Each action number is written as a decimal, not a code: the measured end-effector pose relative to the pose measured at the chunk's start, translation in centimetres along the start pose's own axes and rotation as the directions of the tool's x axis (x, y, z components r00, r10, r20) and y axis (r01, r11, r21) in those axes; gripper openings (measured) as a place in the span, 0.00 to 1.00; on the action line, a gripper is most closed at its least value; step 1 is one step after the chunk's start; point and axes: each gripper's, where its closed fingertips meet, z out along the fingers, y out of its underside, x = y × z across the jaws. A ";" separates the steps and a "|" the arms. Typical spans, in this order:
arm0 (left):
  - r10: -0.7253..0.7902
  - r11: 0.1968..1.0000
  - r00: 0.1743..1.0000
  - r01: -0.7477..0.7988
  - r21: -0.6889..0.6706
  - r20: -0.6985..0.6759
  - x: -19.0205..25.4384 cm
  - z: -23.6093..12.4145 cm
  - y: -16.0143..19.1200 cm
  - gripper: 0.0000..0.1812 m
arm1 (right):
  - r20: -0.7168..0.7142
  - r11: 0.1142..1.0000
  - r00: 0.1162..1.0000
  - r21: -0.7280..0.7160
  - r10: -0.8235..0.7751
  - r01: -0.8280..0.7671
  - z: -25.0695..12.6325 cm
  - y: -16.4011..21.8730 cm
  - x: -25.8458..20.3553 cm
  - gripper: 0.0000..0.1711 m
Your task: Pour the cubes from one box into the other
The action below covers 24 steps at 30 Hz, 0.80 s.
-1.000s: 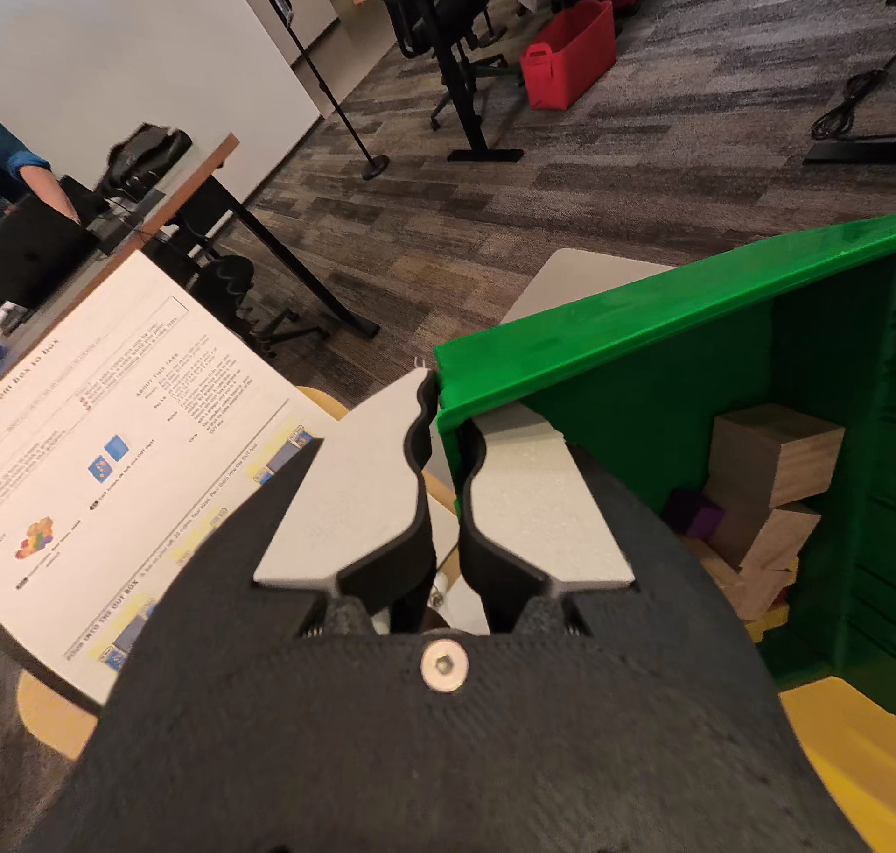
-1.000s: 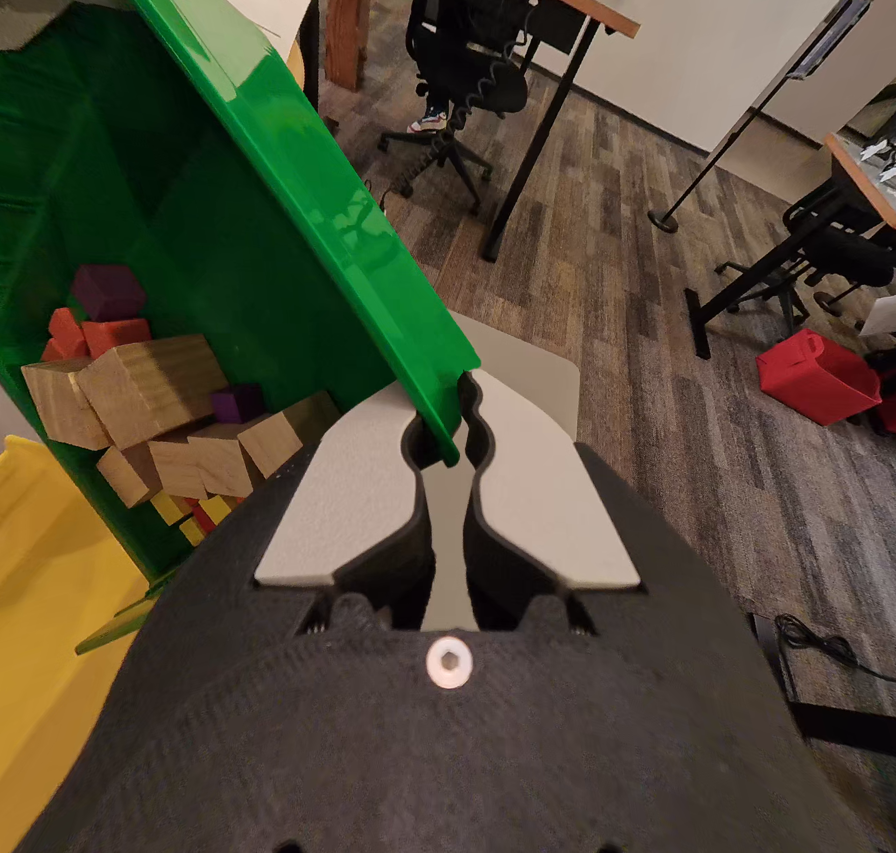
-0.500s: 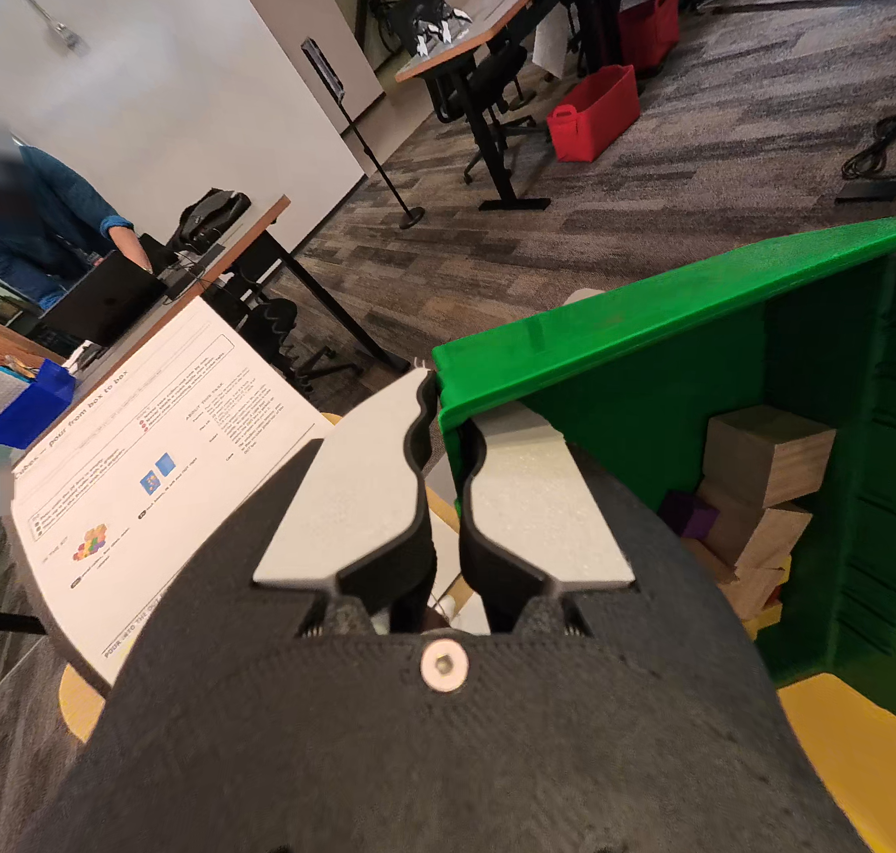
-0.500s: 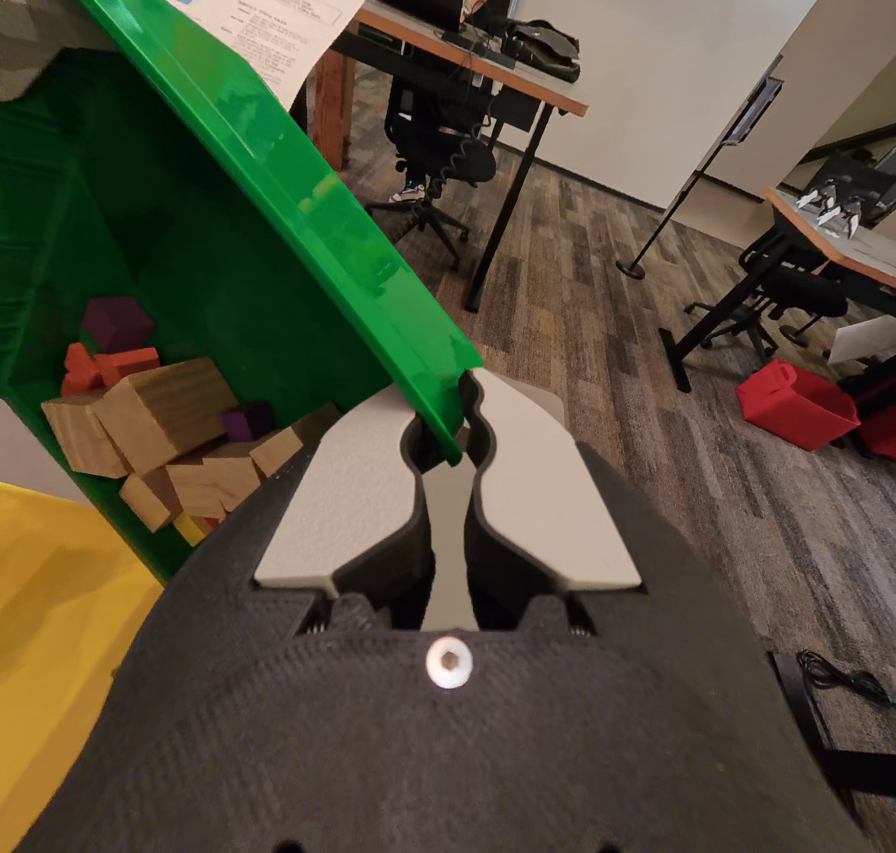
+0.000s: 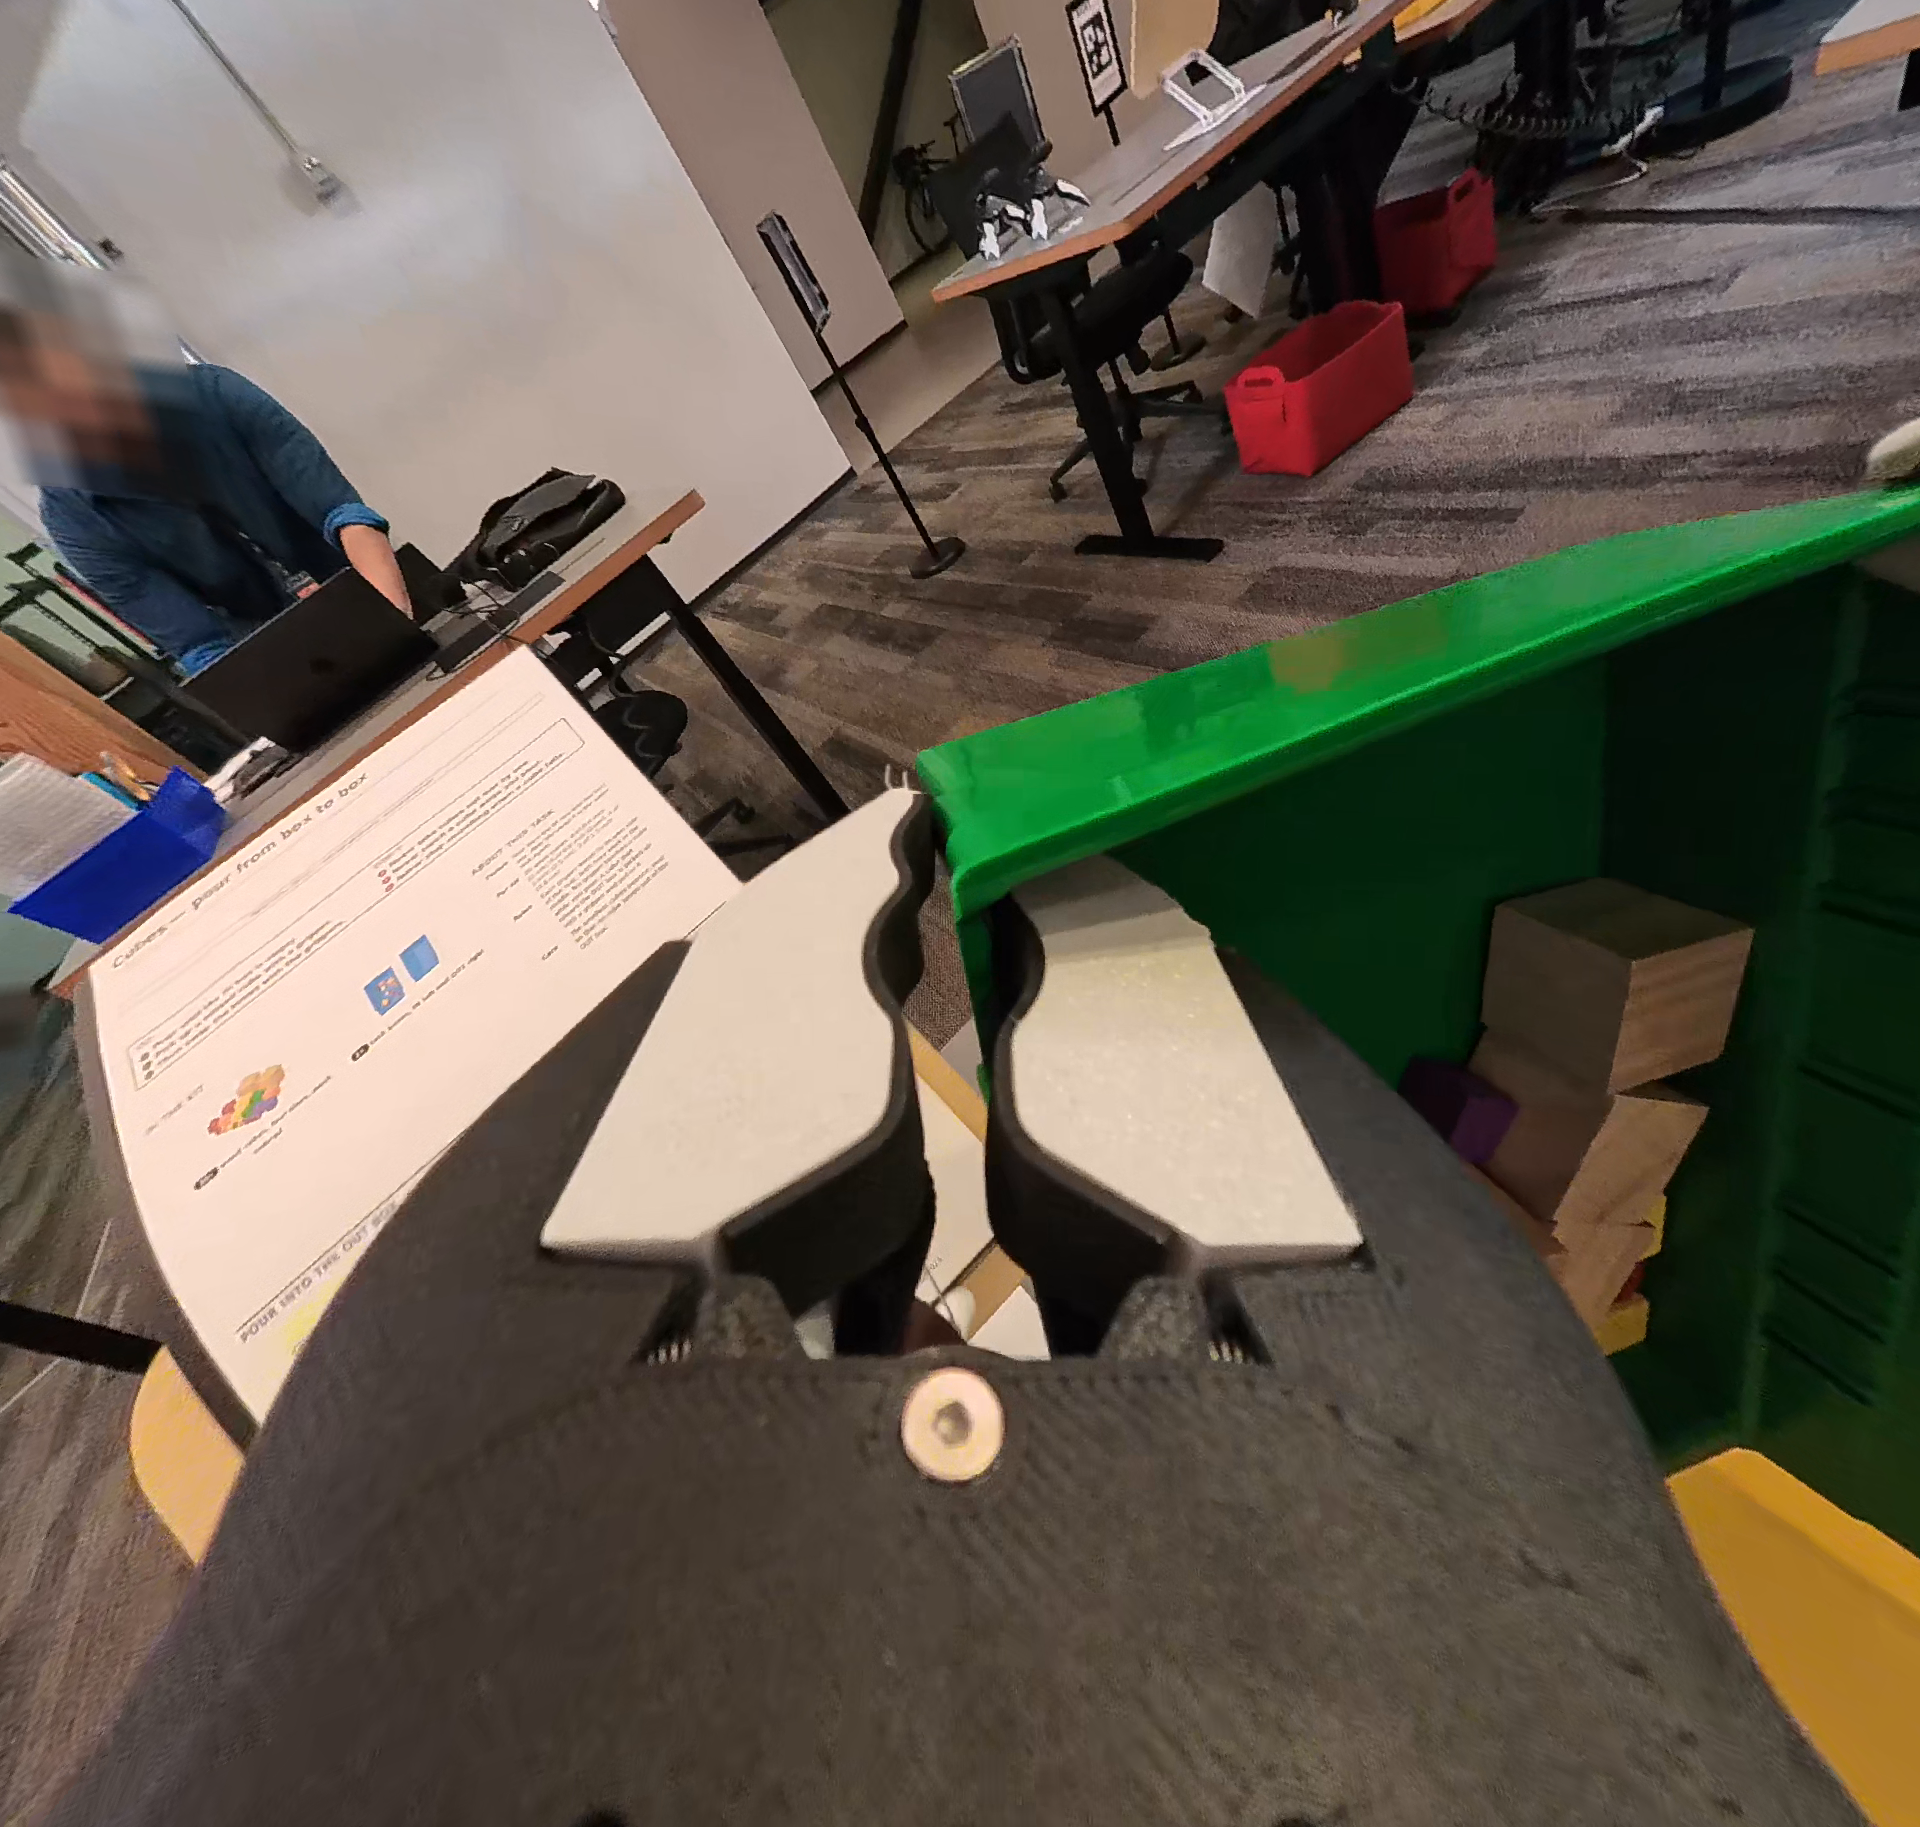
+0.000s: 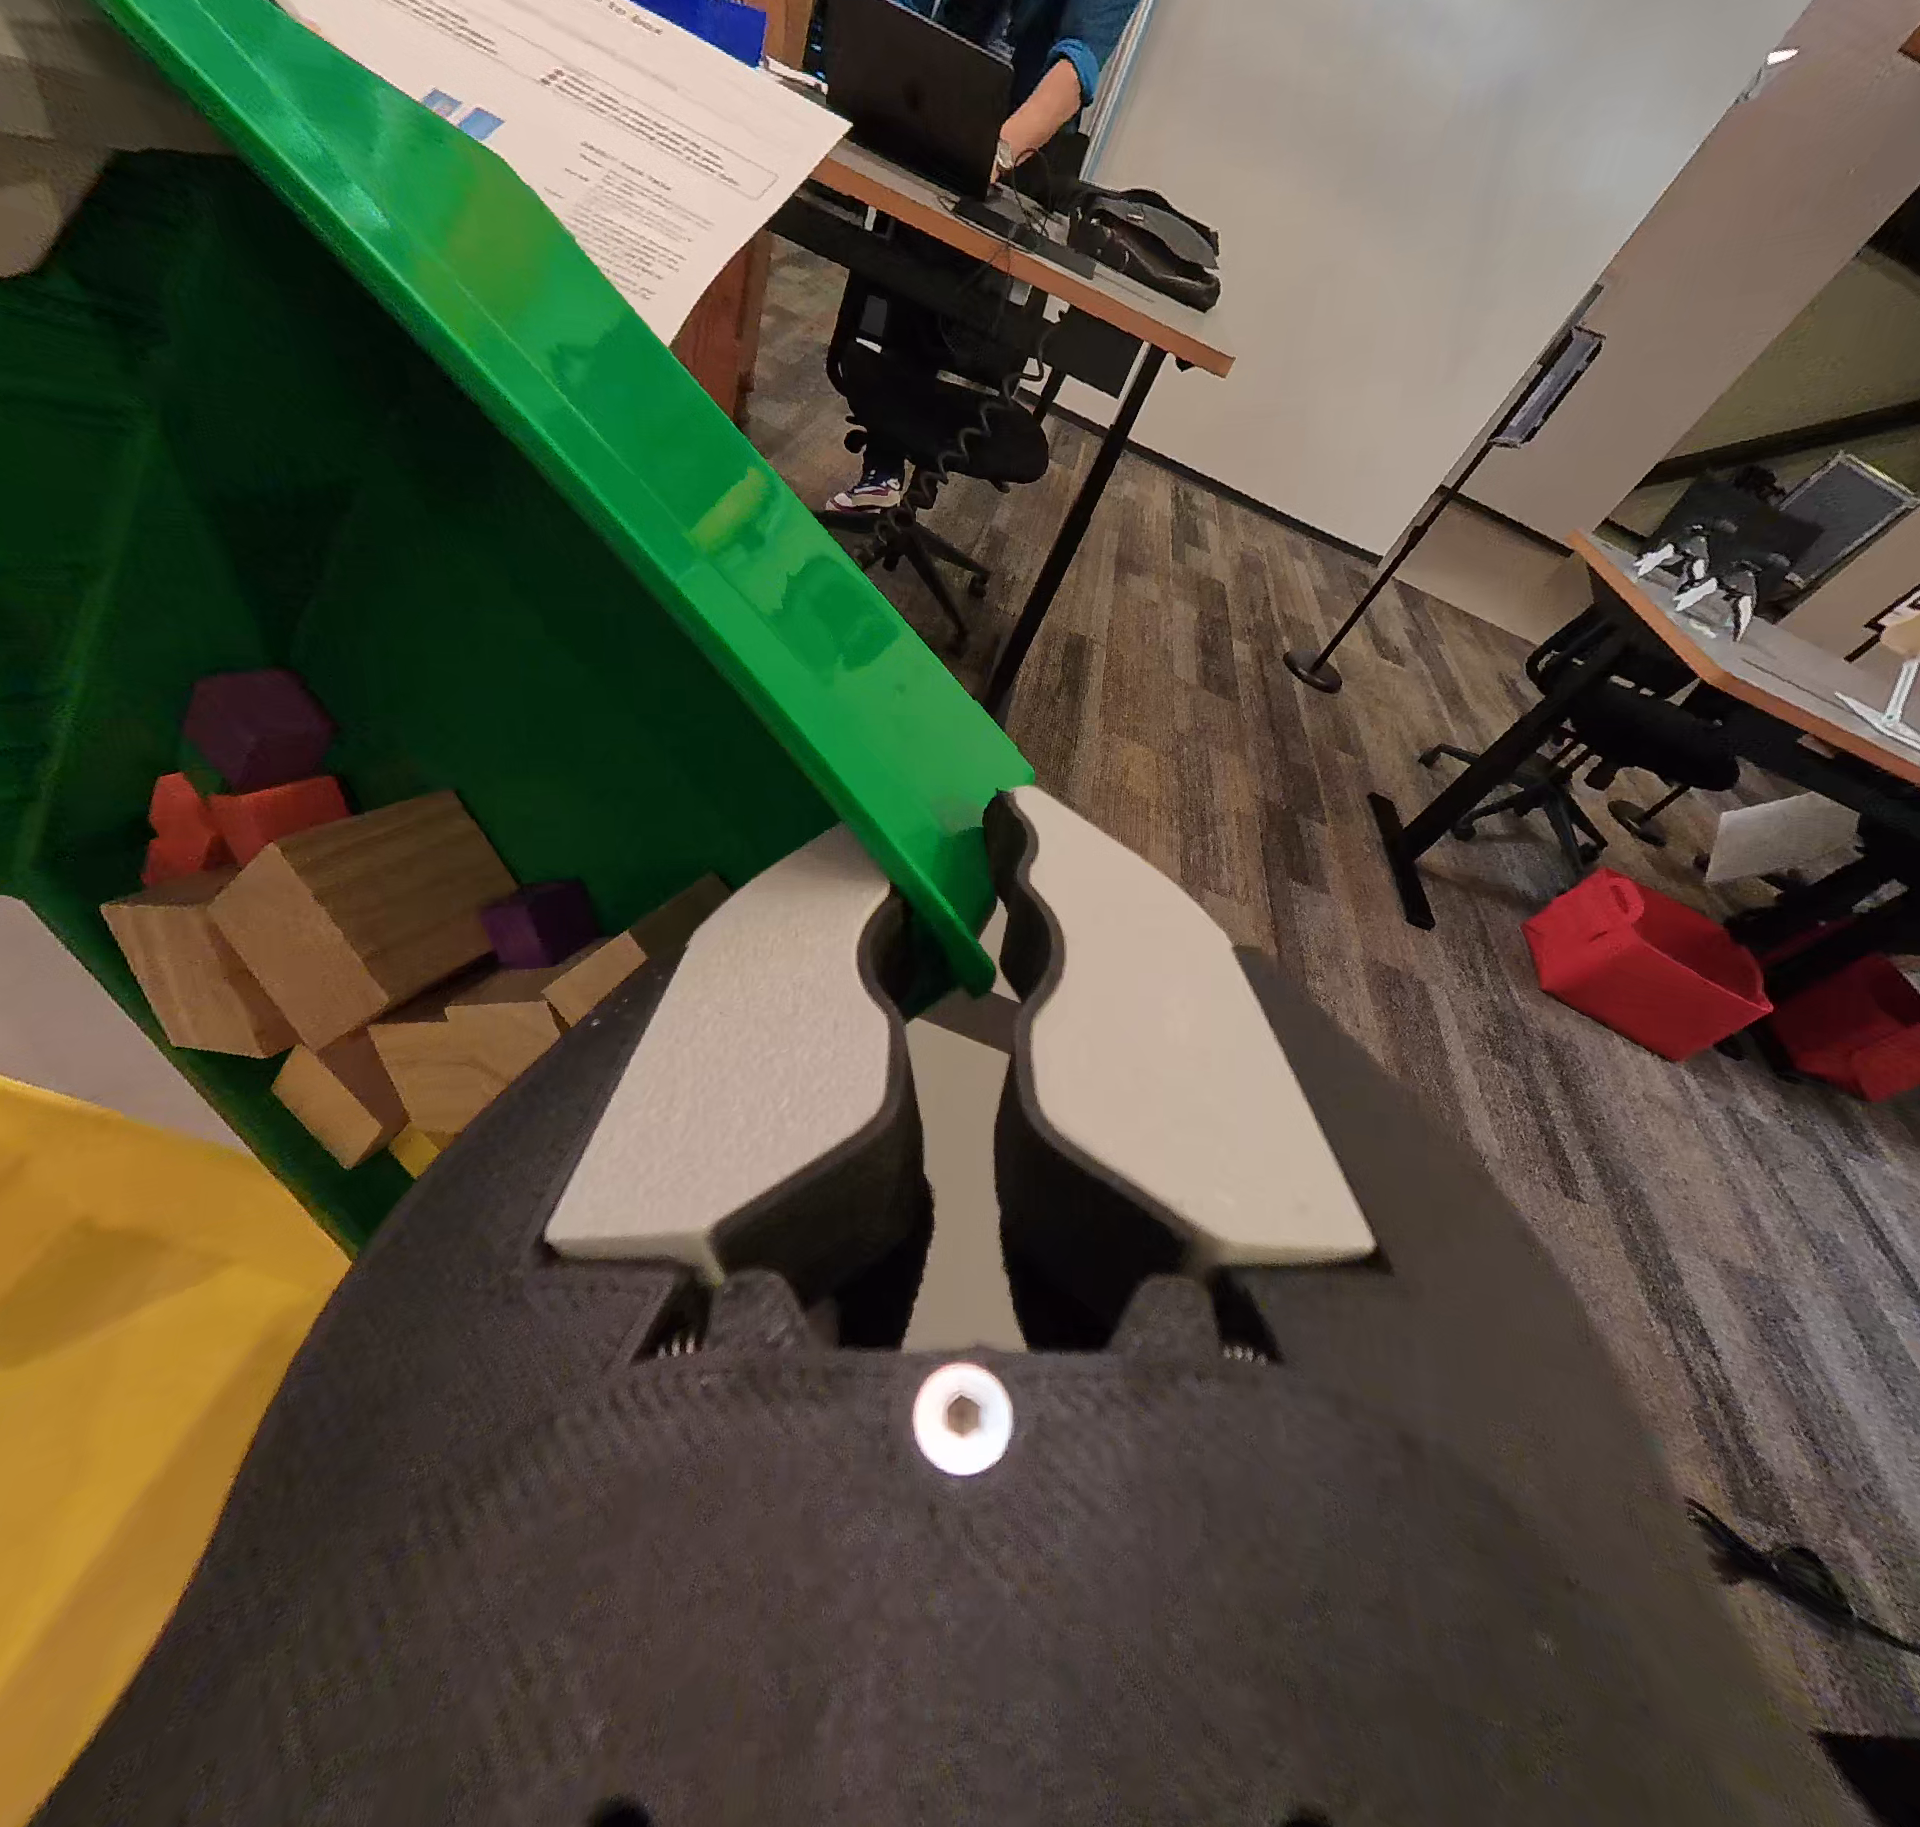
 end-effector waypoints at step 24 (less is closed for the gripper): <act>-0.086 0.981 0.993 0.071 0.181 0.078 -0.8 -3.7 -0.4 0.04 | -0.026 0.994 0.998 0.093 -0.053 0.055 -1.9 -2.2 -1.5 0.05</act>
